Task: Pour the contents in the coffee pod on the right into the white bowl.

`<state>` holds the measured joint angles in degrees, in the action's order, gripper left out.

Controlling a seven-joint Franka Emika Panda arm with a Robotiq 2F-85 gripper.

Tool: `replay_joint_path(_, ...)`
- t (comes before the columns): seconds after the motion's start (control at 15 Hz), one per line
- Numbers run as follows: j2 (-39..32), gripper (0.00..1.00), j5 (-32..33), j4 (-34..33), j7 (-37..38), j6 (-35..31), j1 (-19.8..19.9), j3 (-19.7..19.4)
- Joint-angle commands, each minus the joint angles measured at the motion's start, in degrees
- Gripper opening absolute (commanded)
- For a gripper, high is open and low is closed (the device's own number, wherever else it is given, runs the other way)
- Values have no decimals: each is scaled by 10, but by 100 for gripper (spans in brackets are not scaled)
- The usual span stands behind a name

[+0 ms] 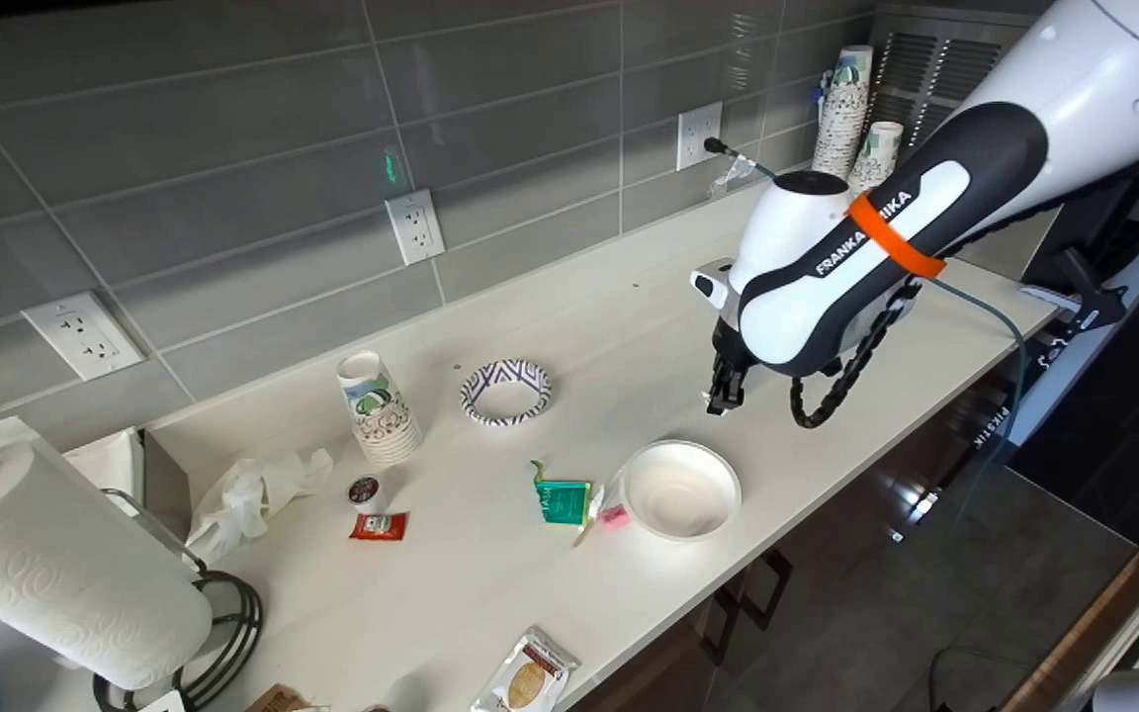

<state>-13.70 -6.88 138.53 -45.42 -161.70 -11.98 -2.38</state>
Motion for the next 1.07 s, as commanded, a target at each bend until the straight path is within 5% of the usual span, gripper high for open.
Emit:
replay_joint_path(0.0, 40, 17, 53, 1, 34, 77, 44, 51)
replay_joint_path(0.47, 56, 18, 71, -31, 31, 228, 49, 94)
replay_joint_path(1.0, 30, 18, 98, -71, 23, 313, 38, 123)
